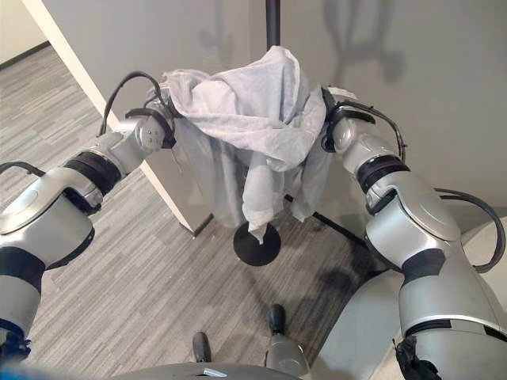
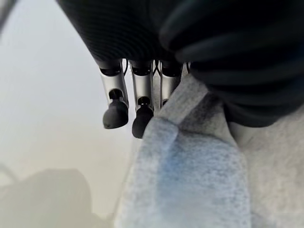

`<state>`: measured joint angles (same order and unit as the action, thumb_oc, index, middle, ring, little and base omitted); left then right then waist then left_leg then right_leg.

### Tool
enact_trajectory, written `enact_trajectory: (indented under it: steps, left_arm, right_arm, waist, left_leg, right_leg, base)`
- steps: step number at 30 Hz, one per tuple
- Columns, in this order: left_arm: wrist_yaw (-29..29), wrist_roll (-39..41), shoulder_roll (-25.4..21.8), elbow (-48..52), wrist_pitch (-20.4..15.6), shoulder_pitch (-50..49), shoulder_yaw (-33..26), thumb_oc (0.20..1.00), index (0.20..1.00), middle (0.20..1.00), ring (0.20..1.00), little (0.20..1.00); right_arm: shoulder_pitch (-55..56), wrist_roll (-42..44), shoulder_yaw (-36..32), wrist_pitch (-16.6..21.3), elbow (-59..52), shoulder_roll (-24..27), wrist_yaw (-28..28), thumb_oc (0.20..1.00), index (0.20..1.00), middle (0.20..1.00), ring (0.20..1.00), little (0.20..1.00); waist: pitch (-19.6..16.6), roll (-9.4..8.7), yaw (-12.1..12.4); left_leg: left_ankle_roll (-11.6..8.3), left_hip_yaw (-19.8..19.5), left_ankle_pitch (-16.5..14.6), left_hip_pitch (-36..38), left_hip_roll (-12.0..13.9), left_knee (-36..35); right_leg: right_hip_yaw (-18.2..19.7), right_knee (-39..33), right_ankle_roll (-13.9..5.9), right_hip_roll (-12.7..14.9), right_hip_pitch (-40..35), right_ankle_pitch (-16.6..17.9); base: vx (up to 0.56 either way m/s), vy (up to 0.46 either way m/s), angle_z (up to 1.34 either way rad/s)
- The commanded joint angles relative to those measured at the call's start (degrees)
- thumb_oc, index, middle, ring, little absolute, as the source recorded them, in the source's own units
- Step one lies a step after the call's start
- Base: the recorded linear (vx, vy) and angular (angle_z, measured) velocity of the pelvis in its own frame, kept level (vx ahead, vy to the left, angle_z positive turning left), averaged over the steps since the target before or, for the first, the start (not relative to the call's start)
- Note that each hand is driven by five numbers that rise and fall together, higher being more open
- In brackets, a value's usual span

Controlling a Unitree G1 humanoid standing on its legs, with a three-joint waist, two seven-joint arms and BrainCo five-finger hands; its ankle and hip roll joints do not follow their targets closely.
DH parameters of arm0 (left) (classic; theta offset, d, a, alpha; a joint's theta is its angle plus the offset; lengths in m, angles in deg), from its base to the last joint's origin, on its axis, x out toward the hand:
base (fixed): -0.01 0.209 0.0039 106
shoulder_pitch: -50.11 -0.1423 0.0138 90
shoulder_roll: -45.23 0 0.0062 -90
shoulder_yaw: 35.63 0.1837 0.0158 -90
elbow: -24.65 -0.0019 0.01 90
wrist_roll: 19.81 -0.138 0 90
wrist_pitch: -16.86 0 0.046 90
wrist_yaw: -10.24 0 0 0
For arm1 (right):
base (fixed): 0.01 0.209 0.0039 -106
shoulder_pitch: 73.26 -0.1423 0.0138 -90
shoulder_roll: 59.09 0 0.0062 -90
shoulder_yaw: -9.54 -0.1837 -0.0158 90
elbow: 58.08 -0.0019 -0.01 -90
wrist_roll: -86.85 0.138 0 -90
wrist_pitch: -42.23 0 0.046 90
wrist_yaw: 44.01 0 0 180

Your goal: Hang the clothes on the sofa on the clothes rack.

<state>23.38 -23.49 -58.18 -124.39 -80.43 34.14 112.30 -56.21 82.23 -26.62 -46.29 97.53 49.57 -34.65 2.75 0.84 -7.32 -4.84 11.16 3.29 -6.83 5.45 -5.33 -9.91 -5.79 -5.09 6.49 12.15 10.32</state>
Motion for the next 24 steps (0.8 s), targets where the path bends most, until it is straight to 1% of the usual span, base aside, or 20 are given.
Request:
enact_trajectory:
  steps: [1,7,24]
  left_arm:
    - [0.68,-2.41,-1.9,-7.62,1.05,7.42,-1.1,1.0,1.0,1.0,1.0,1.0]
    - [0.98,-1.88,-1.52,-7.18,1.58,7.87,-1.5,1.0,1.0,1.0,1.0,1.0]
    - [1.09,-1.69,-1.9,-6.94,1.54,7.61,-2.19,1.0,1.0,1.0,1.0,1.0]
  right_arm:
    - [-5.9,0.4,-1.47,-0.91,5.45,2.76,1.3,1.0,1.0,1.0,1.0,1.0]
    - [-5.36,1.54,-3.24,-1.32,4.95,2.41,2.49,1.0,1.0,1.0,1.0,1.0]
    - [-4.42,1.17,-3.83,-1.54,5.07,3.06,2.25,1.0,1.0,1.0,1.0,1.0]
  waist:
    - [4.75,-0.84,2.61]
    - [4.57,-0.88,2.65]
    - [4.41,-0.98,2.79]
  left_leg:
    - [-3.64,-3.4,0.0,-0.33,0.34,0.33]
    - [-3.5,-3.42,-0.32,0.35,0.4,0.33]
    - [-3.33,-3.32,-0.79,1.34,0.35,0.33]
  right_leg:
    - [-2.52,0.79,-9.91,4.52,-0.5,-3.29]
    - [-2.61,0.79,-9.91,4.45,-1.15,-3.59]
    - [-2.94,0.79,-9.91,4.53,-2.29,-3.9]
  base:
    - [0.0,0.0,0.0]
    - [0.0,0.0,0.0]
    - [0.0,0.0,0.0]
